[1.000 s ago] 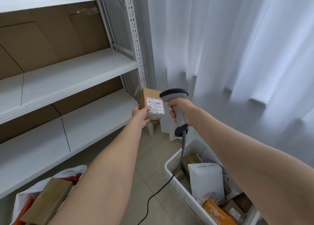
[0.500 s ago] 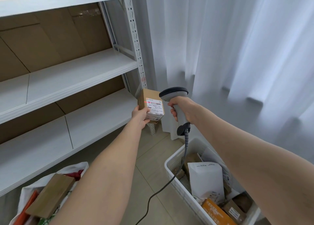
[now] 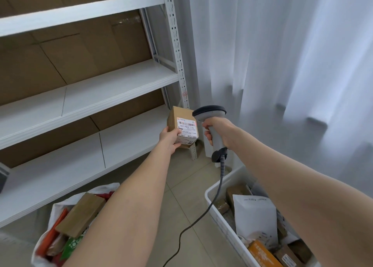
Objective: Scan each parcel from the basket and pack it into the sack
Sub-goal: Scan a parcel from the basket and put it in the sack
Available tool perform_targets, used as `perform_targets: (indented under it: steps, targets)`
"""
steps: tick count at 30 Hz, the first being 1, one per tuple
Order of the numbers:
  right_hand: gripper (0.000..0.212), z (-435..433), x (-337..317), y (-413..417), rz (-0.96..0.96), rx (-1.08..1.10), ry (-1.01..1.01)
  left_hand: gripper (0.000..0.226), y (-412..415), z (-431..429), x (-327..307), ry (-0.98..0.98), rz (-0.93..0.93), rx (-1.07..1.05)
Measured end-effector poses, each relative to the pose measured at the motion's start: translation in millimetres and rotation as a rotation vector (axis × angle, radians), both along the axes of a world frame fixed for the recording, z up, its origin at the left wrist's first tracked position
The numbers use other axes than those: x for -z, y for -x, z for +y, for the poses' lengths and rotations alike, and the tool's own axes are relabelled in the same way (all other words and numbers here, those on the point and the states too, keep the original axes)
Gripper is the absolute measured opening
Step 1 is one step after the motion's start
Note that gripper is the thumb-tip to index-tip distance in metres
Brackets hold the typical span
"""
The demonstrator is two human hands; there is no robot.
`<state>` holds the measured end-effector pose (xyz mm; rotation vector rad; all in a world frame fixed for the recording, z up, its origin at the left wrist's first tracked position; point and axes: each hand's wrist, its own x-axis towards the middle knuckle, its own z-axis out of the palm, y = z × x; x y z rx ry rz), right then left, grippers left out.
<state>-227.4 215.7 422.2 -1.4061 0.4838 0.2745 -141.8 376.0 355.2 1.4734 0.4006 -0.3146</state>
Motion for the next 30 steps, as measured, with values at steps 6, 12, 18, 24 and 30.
perform_targets:
  steps: [6, 12, 18, 24, 30]
  targets:
    - [0.014, 15.3, 7.5, 3.9, 0.055, 0.001, -0.076, 0.048, 18.7, 23.9, -3.2, -0.008, 0.032, -0.033]
    - [0.014, 49.3, 13.2, -2.4, 0.077, -0.13, -0.107, 0.051, 24.3, 66.7, -9.9, -0.047, 0.08, -0.147]
    - [0.015, 109.5, 15.2, -22.1, 0.086, -0.211, -0.123, 0.05, 28.1, 131.6, -9.9, -0.049, 0.137, -0.253]
    - [0.017, 214.2, 28.2, -50.9, 0.112, -0.321, -0.094, 0.05, 19.1, 234.8, 4.2, -0.013, 0.166, -0.339]
    - [0.016, 352.8, 65.2, -85.4, 0.128, -0.32, -0.062, 0.048, 0.8, 378.1, 44.9, -0.021, 0.188, -0.438]
